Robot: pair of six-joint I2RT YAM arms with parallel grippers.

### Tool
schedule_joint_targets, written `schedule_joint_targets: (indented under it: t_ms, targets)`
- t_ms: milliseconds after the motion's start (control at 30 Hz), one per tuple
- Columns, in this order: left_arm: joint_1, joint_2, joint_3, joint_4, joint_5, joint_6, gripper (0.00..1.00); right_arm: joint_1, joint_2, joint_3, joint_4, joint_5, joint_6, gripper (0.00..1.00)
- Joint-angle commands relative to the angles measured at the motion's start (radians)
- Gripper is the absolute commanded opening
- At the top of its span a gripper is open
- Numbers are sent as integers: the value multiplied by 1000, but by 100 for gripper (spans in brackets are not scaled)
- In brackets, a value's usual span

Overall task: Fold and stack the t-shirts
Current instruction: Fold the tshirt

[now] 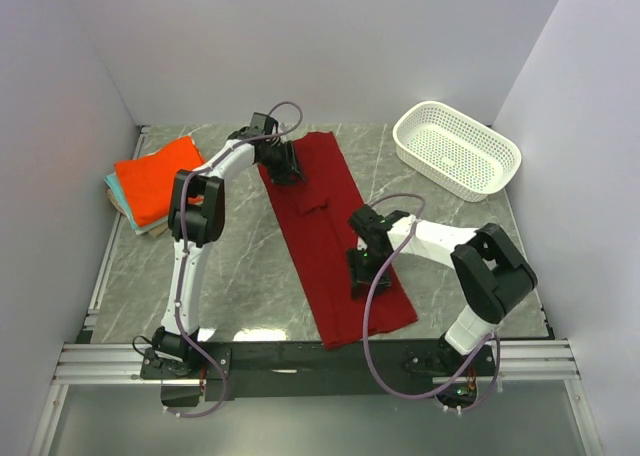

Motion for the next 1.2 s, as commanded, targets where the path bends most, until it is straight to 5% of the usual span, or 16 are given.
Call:
schedule_joint_targets:
  t_ms: [0, 733, 1167]
  targets:
    - [17, 97, 45, -4, -94, 93, 52, 67, 37, 10, 71, -69, 113, 56]
    - [72, 191, 181, 164, -14, 88, 66, 183, 206, 292, 102, -140, 196, 56]
    - [19, -295, -96, 243, 19, 80, 70, 184, -96, 241, -116, 15, 147, 57]
